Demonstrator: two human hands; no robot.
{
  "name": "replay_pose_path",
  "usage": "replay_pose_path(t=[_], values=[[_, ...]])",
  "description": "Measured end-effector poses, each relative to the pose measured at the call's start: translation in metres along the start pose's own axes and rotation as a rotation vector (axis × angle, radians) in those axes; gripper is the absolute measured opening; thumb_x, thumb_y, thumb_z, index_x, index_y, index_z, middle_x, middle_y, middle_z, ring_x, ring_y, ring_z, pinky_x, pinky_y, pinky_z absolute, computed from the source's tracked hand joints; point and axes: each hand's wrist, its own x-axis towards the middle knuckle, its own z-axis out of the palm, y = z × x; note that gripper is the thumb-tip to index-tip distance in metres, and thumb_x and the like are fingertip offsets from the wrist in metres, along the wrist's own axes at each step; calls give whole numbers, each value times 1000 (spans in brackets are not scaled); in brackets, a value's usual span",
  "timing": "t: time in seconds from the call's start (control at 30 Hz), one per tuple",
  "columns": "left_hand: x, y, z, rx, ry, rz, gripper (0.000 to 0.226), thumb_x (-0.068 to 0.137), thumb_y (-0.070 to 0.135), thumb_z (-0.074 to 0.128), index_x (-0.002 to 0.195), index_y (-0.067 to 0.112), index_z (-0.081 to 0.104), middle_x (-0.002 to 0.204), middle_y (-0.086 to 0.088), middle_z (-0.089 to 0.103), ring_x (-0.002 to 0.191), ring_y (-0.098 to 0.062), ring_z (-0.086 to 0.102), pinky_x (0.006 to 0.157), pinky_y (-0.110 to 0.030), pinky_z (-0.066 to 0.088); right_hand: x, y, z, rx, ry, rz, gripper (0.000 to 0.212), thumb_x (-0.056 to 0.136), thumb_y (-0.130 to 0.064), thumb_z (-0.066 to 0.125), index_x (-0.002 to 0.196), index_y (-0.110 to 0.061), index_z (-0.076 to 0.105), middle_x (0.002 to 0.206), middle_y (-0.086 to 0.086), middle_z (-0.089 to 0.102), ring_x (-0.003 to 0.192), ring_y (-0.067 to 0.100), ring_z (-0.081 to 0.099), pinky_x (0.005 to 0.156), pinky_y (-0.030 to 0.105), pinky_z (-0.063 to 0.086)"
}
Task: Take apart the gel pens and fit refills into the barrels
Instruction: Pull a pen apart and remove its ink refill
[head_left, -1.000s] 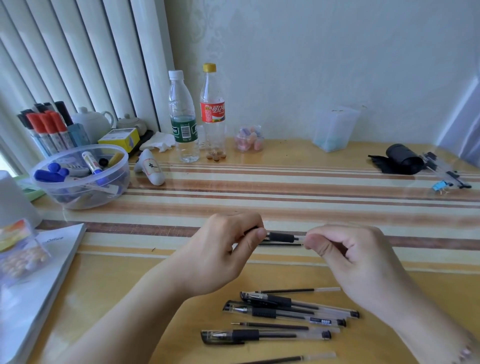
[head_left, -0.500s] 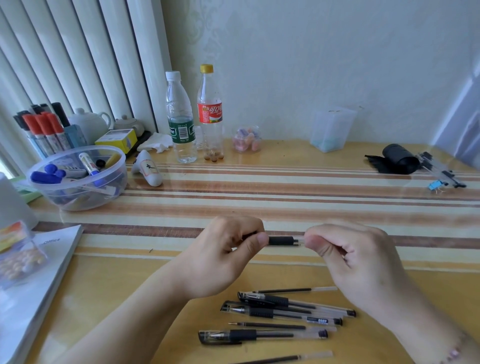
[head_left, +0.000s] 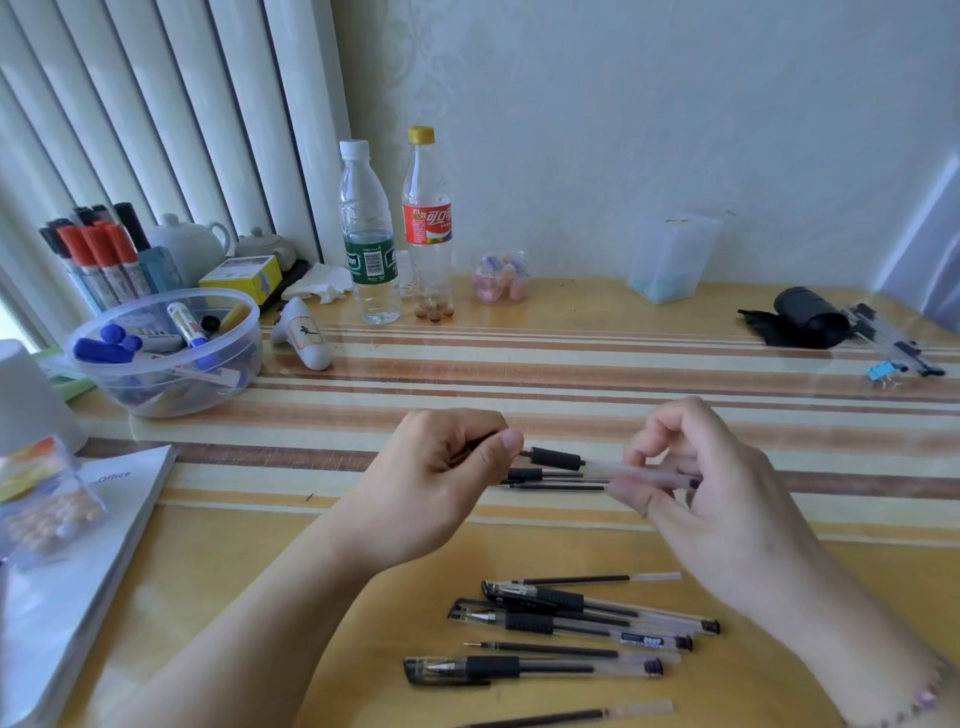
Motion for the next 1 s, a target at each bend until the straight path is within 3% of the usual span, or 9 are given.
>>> replay_pose_path(t=[0.07,0.17,0.27,0.47,0.57,0.67,0.8,0.87,1.0], values=[[0,-1,1,15,-9,-19,46,97,43,42,64,11,49,57,4,40,52,-10,35,50,-28,30,-1,0,1,67,-53,6,33,77,-62,57,98,-38,45,76,-5,64,53,19,59,52,32,51],[0,-3,3,46,-35,-73,35,99,35,50,73,16,63,56,5,48,51,-8,40,50,-28,34,-1,-3,2,52,-93,-42,41,88,-64,43,119,-39,55,70,-11,66,57,10,60,53,26,51],[0,-3,1,44,-37,-102,21,97,22,56,80,18,68,57,5,51,50,-5,40,50,-18,33,0,-2,-1,-13,-81,-65,39,91,-58,42,101,-34,71,83,-23,70,76,1,66,60,28,56],[1,-6,-8,41,26,-149,20,95,12,57,78,18,65,62,-13,54,51,-9,39,50,-22,33,2,4,-8,-126,-61,-54,32,88,-54,49,87,-32,73,71,-19,69,63,5,63,52,29,53],[2,-7,-14,81,47,-182,21,91,9,57,74,19,63,56,-6,47,50,-9,36,49,-22,32,4,5,-15,-174,-71,-5,26,82,-54,49,85,-37,68,73,-25,66,76,0,62,53,18,48],[2,-10,-28,112,119,-211,22,90,8,57,72,19,63,53,-2,45,49,-8,37,48,-21,32,6,18,-27,-203,-161,136,5,87,-43,57,84,-41,54,75,-18,60,67,4,57,56,25,48],[3,-15,-46,125,253,-278,22,91,7,57,71,13,64,46,8,40,39,-5,32,40,-13,27,6,24,-37,-157,-364,311,19,78,-47,70,89,-41,56,63,-29,46,55,-13,45,60,16,37],[3,-16,-48,104,284,-300,21,91,6,56,72,11,65,45,8,39,37,-5,31,38,-13,27,5,20,-34,-112,-476,332,20,73,-47,76,84,-36,63,48,-21,42,45,-5,43,53,14,34],[3,-15,-44,101,268,-292,21,91,7,56,72,10,65,51,-1,41,41,-6,30,40,-16,26,3,16,-23,-144,-634,276,21,70,-49,78,78,-34,67,55,-14,42,53,2,47,65,21,50]])
